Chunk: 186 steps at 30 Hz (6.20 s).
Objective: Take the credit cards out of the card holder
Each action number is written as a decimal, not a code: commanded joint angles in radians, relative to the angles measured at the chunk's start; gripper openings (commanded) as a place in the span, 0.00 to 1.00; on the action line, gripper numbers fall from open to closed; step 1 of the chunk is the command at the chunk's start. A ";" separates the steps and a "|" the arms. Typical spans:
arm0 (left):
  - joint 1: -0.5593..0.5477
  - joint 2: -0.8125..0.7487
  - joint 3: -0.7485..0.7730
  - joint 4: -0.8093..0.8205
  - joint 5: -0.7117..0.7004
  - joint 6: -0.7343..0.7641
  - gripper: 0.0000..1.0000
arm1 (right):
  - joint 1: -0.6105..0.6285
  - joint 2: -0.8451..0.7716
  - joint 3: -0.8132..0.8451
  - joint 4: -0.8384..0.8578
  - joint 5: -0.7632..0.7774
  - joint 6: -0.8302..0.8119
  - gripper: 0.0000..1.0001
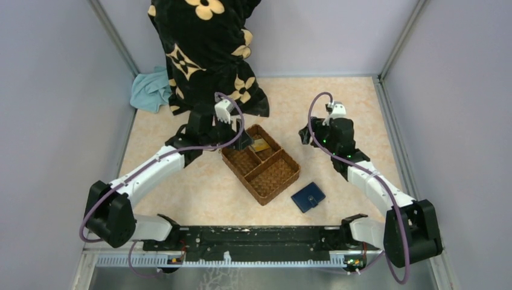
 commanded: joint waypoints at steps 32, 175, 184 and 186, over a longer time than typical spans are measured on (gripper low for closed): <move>-0.314 0.171 -0.207 0.240 -0.271 0.243 0.59 | 0.006 -0.205 -0.015 -0.173 0.116 -0.041 0.61; -0.489 0.437 0.026 0.541 -0.448 0.012 0.99 | -0.061 -0.309 -0.142 -0.189 0.139 0.009 0.37; -0.407 0.570 0.061 0.524 -0.453 -0.020 0.17 | -0.048 -0.229 -0.101 -0.148 0.073 0.016 0.01; -0.396 0.595 0.074 0.523 -0.447 -0.029 0.11 | -0.046 -0.216 -0.091 -0.154 0.072 0.006 0.00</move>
